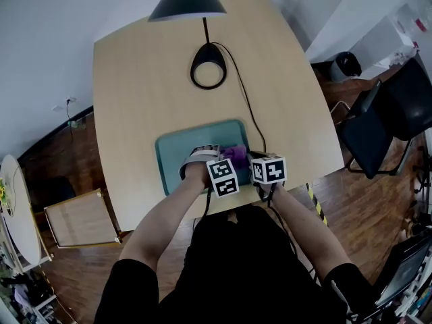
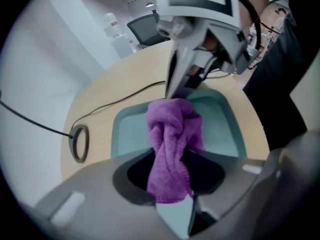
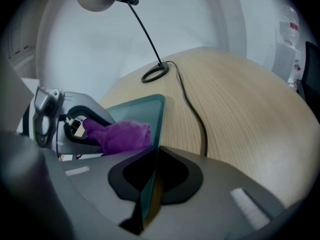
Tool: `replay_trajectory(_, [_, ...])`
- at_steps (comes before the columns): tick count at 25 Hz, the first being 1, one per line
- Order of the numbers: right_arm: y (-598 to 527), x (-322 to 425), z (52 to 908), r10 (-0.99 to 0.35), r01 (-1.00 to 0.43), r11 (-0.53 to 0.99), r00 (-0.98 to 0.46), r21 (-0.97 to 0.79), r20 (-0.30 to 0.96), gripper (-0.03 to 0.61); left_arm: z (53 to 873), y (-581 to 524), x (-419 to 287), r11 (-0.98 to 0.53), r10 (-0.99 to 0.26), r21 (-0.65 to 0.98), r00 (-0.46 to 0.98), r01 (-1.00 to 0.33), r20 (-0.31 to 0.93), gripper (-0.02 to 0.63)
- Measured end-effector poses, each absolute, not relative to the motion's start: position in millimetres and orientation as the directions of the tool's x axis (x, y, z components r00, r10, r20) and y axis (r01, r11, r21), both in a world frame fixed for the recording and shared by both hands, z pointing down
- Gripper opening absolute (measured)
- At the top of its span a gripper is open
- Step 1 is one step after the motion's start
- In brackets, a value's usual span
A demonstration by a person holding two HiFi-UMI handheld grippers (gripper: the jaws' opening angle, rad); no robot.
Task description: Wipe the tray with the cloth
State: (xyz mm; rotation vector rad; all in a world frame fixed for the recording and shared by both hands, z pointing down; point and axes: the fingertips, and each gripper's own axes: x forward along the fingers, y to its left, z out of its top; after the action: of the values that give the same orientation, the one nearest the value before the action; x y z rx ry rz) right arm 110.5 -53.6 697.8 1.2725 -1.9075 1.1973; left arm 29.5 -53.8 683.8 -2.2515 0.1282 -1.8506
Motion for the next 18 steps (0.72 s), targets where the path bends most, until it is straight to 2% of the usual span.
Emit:
replay_trajectory(7, [-54.7,106.9,689.6,-0.432,-0.914,0.168,-0.405,-0.369,0.806,0.020,682.8,-141.4,30.5,-0.960,-0.278,-0.278,0.142,-0.021,0.950,0.160])
replay_trajectory(11, [-55.0,108.6,688.5,-0.437,-0.911,0.170,-0.411,-0.375,0.800,0.021,678.9,-158.5,47.7,-0.961,-0.271,-0.260,0.125,-0.098,0.955,0.160])
replay_trajectory(15, [-53.0,108.5,689.2,-0.431,-0.909,0.174,-0.416,-0.379,0.801,0.021,681.1,-129.3,61.2,-0.964,-0.265,-0.259,0.155,-0.063,0.952,0.158])
replay_trajectory(18, [-51.8,110.0,690.2,-0.432,-0.909,0.174,-0.416,-0.379,0.800,0.021,681.3,-93.3,70.3,-0.977,-0.213,-0.214,0.192,-0.016,0.958,0.160])
